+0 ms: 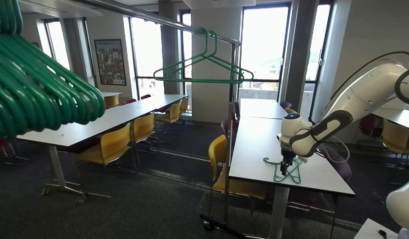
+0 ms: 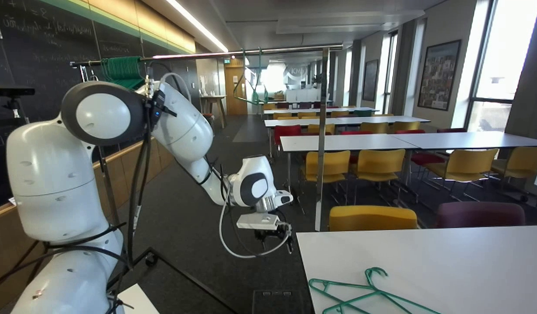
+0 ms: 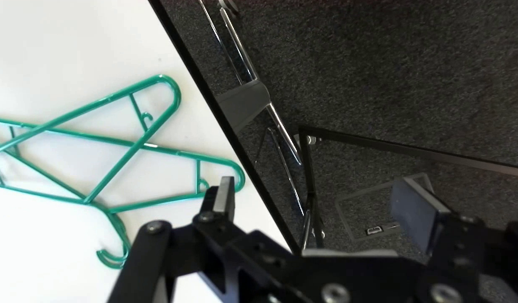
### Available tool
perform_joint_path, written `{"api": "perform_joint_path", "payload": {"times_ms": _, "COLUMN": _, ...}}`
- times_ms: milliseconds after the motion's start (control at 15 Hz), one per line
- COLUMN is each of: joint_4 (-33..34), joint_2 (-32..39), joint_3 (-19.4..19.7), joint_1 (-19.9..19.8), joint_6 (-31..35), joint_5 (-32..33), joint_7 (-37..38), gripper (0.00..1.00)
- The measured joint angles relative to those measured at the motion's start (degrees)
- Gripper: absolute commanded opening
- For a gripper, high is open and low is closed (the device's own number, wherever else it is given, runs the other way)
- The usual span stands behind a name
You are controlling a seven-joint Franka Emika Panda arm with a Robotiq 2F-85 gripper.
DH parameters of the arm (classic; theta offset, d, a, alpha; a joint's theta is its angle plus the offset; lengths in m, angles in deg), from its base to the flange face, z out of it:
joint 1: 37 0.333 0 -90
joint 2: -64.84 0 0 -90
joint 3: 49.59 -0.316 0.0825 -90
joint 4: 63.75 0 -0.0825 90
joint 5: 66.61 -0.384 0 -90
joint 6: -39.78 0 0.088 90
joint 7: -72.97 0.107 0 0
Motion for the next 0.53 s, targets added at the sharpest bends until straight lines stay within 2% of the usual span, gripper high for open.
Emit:
{"api": "perform_joint_path", "payload": {"times_ms": 267, "joint_4": -0.8, "joint_2": -5.6, "joint_3": 13.4, "joint_1": 15.2, "joint_6": -1.4, "joint_5": -16.7, "joint_7": -15.3, "gripper": 1.0}}
{"api": "perform_joint_path", "payload": {"times_ms": 467, "joint_4": -1.1, "joint_2": -7.0, "joint_3": 20.0, "joint_1": 22.6, "joint_6": -3.4, "joint_5": -28.8, "joint_7": -27.3, "gripper": 1.0}}
{"api": "perform_joint_path", "payload": {"times_ms": 533, "joint_4": -1.1, "joint_2": -7.7, "joint_3": 21.6, "joint_1": 23.9, "joint_6": -5.2, "joint_5": -29.3, "joint_7": -28.8, "gripper": 1.0}}
